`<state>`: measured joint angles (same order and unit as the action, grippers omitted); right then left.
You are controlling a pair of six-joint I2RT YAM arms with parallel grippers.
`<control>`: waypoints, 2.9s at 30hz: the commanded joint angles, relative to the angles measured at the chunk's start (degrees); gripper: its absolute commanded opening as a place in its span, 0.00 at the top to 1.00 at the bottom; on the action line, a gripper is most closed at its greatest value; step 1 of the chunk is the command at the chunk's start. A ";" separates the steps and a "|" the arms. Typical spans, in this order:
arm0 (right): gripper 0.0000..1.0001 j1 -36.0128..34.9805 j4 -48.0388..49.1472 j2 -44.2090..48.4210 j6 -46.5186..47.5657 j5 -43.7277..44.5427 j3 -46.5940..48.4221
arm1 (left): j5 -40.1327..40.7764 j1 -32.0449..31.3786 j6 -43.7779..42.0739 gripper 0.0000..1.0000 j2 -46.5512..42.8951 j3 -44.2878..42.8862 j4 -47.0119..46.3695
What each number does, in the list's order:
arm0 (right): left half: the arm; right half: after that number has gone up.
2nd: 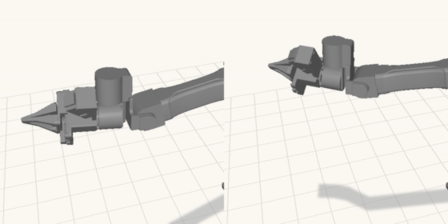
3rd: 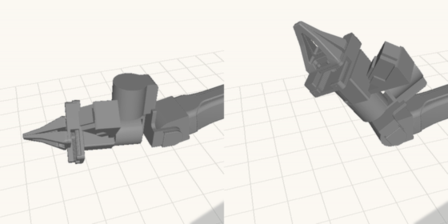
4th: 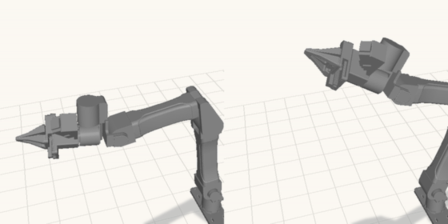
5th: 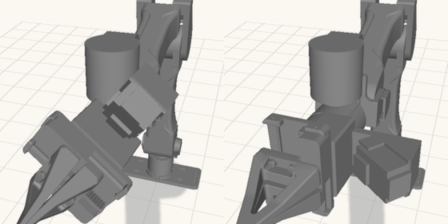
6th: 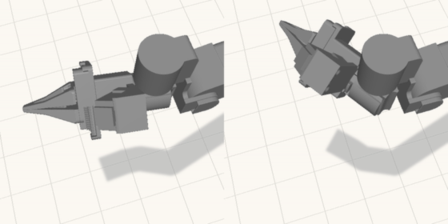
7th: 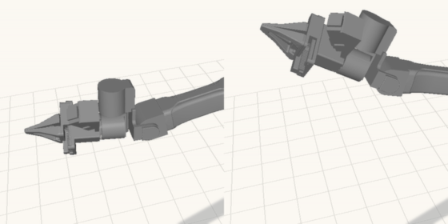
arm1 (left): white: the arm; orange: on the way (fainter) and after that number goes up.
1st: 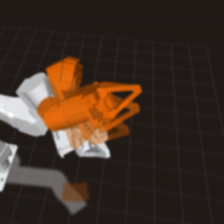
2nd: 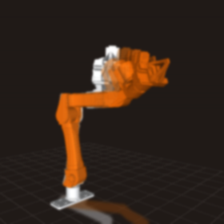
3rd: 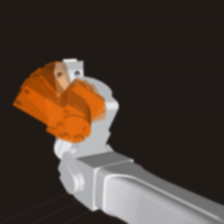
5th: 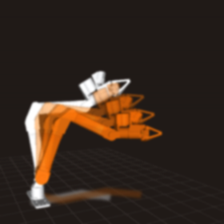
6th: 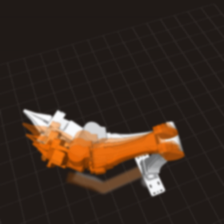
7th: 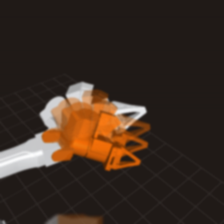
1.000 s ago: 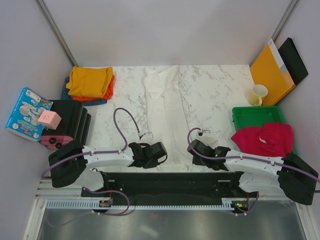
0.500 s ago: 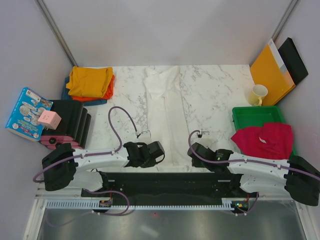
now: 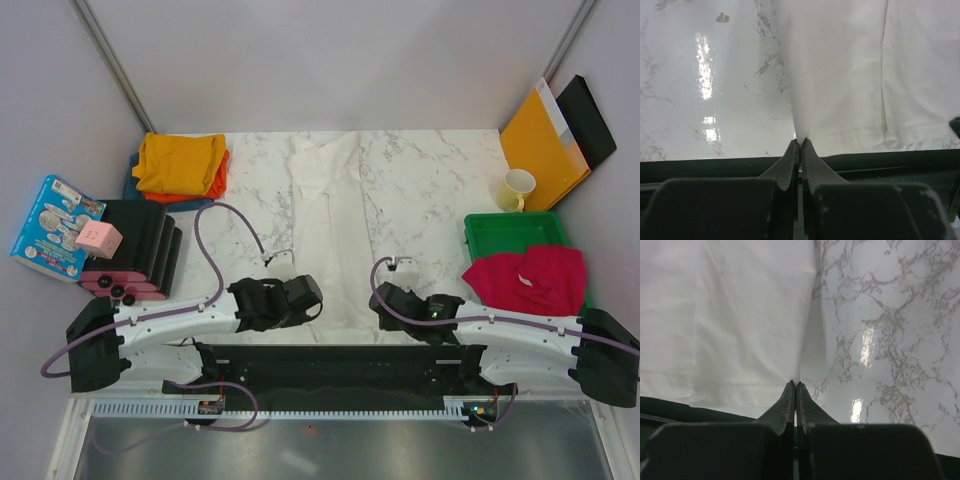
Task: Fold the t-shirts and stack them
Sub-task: Fold the tshirt
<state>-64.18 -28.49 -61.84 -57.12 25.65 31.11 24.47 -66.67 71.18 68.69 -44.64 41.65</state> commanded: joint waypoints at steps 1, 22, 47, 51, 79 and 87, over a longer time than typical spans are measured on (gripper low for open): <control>1.00 -0.33 -1.12 0.76 3.86 5.02 6.76 | 7.60 -0.12 1.69 0.98 -3.90 -3.95 5.89; 1.00 19.61 9.32 -19.44 23.72 4.24 25.83 | 4.54 23.60 -21.69 0.98 5.82 -12.47 -5.17; 1.00 29.99 10.12 -48.36 28.03 2.57 52.82 | -2.32 36.88 -34.97 0.98 32.64 -37.35 -11.33; 1.00 30.43 10.12 -51.53 28.29 2.30 55.54 | -3.55 38.20 -35.23 0.98 36.07 -39.90 -11.50; 0.23 29.21 14.60 -49.01 30.67 0.46 58.90 | -5.31 41.72 -37.96 0.01 41.11 -50.11 -11.06; 0.67 27.27 17.94 -44.15 27.24 -2.62 43.43 | -6.80 37.76 -32.95 0.12 33.19 -35.88 -12.72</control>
<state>-36.69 -12.45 -106.56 -28.25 24.95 80.51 17.87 -26.24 34.57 107.07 -86.67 30.72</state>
